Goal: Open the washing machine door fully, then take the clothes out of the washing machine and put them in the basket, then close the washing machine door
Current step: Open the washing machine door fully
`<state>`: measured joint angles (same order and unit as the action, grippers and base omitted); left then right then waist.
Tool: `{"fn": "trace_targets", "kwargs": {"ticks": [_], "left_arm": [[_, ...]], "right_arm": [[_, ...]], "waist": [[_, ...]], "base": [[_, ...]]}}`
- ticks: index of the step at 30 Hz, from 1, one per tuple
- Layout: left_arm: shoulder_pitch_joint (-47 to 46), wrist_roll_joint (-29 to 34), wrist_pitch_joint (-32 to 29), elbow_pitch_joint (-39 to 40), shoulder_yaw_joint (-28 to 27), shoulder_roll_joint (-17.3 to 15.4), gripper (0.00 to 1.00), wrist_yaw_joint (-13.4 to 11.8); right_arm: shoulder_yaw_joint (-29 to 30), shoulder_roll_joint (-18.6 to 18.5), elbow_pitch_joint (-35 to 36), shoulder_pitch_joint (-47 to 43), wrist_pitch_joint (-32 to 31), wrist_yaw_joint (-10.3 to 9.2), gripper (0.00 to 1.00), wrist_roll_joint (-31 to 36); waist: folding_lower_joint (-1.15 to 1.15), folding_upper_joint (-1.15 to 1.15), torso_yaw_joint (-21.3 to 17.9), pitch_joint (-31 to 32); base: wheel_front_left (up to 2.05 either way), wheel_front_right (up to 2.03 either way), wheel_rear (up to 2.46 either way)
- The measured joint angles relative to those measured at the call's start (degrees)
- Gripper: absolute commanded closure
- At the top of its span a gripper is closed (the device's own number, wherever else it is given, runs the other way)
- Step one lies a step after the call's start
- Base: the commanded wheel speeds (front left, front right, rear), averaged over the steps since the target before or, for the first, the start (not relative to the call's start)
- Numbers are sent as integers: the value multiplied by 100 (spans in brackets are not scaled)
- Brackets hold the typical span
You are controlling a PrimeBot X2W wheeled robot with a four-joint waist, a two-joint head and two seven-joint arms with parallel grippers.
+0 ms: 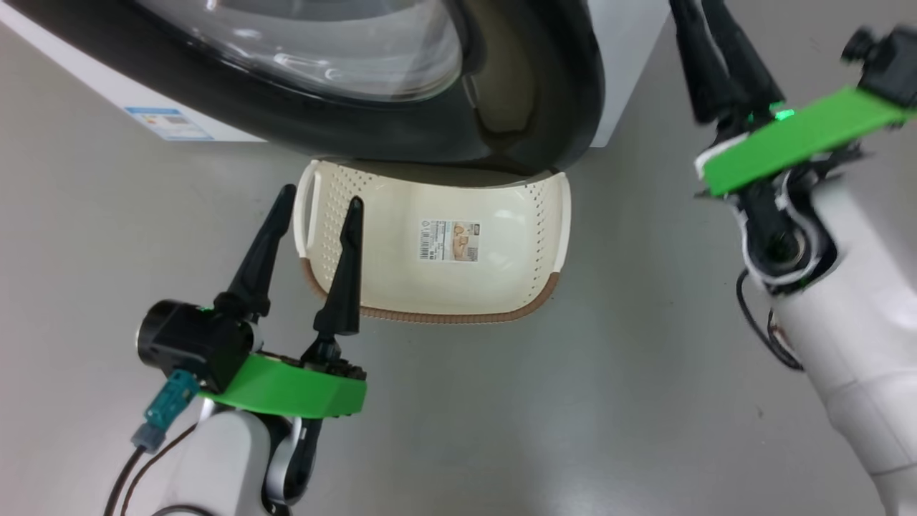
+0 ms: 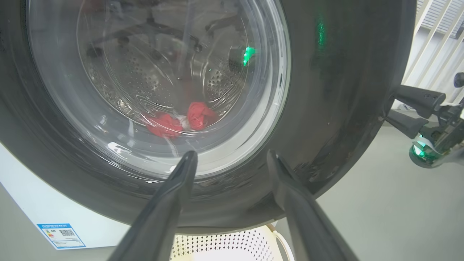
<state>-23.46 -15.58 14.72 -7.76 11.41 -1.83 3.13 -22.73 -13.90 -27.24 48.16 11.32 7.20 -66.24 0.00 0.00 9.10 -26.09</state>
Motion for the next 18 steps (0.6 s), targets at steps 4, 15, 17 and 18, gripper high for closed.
{"fn": "trace_targets", "kwargs": {"ticks": [4, 15, 17, 18], "left_arm": [[3, 44, 0, 2, -79, 0, 0, 0], [14, 49, 0, 58, -247, -1, 0, 40], [16, 49, 0, 79, -263, -1, 0, 40], [19, 49, 0, 93, -269, -1, 0, 40]], "right_arm": [[-99, -53, -331, -134, 309, 0, 0, 396], [1330, 542, 693, -1229, 333, 0, 0, 3600], [1433, 601, 985, -1454, 333, 0, 0, 3995], [1493, 621, 1129, -1551, 333, 0, 0, 4164]], "waist": [[0, 0, -115, 29], [0, 0, -325, 76], [0, 0, -339, 92], [0, 0, -344, 100]], "base": [[0, 0, 0], [0, 0, 0], [0, 0, 0], [0, 0, 0]]}}
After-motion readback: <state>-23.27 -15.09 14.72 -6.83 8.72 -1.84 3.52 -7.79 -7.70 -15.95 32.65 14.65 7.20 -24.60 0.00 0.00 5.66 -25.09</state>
